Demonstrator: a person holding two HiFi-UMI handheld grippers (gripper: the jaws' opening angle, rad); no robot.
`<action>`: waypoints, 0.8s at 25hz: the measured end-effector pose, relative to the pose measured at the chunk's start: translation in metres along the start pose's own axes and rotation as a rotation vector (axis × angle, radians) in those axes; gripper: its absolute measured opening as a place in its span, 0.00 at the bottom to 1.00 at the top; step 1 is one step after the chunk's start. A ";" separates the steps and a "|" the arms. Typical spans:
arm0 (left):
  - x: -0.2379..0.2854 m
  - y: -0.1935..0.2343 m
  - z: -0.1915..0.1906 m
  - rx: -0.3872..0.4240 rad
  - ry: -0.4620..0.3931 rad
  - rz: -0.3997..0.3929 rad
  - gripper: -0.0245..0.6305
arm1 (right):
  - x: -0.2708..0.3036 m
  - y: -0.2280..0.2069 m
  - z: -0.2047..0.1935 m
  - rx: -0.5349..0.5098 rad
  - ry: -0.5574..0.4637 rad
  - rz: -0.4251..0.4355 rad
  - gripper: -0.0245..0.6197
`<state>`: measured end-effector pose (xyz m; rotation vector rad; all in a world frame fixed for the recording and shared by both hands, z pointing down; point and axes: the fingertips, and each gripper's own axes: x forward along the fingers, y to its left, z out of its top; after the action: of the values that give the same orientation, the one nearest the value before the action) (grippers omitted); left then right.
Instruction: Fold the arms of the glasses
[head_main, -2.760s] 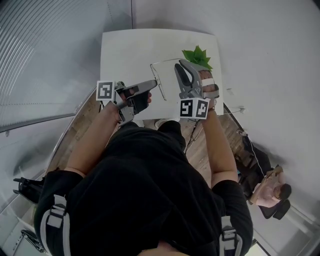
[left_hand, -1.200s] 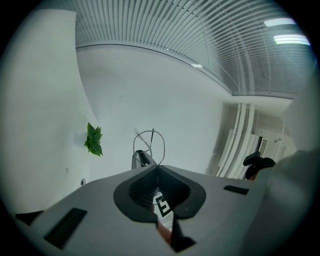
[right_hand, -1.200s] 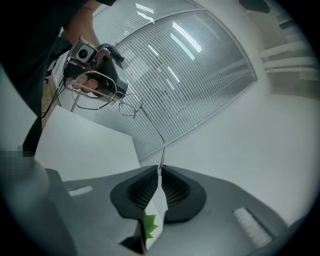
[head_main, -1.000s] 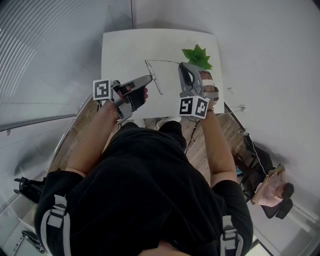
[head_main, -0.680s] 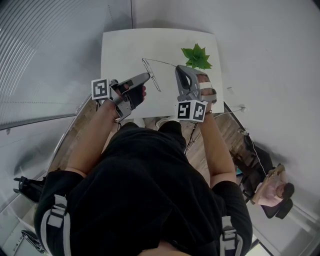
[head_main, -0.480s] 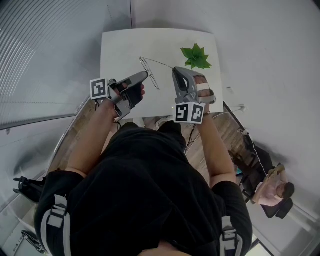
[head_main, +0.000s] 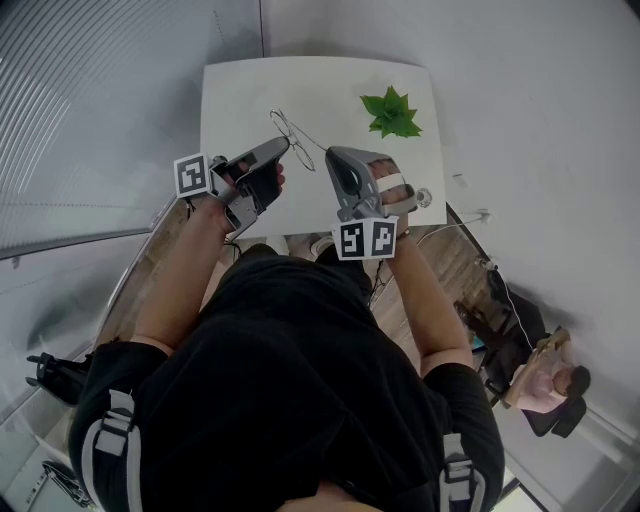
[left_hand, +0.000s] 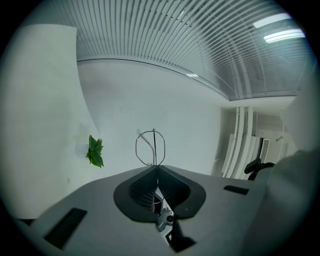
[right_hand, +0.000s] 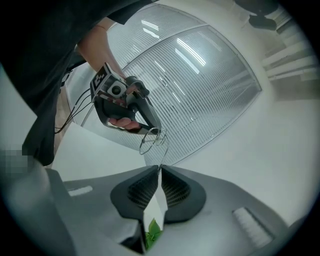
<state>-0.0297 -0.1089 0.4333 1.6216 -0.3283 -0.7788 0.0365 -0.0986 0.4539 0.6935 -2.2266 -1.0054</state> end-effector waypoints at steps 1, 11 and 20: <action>0.000 0.000 0.000 0.001 -0.002 0.000 0.05 | -0.001 0.001 0.002 -0.001 -0.006 0.004 0.09; 0.000 -0.008 0.003 0.007 -0.013 -0.019 0.05 | -0.002 0.015 0.017 -0.033 -0.052 0.059 0.10; 0.001 -0.013 0.003 0.006 -0.014 -0.021 0.05 | -0.002 0.025 0.024 -0.049 -0.088 0.117 0.13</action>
<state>-0.0335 -0.1098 0.4208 1.6285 -0.3240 -0.8063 0.0159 -0.0712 0.4598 0.5000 -2.2809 -1.0465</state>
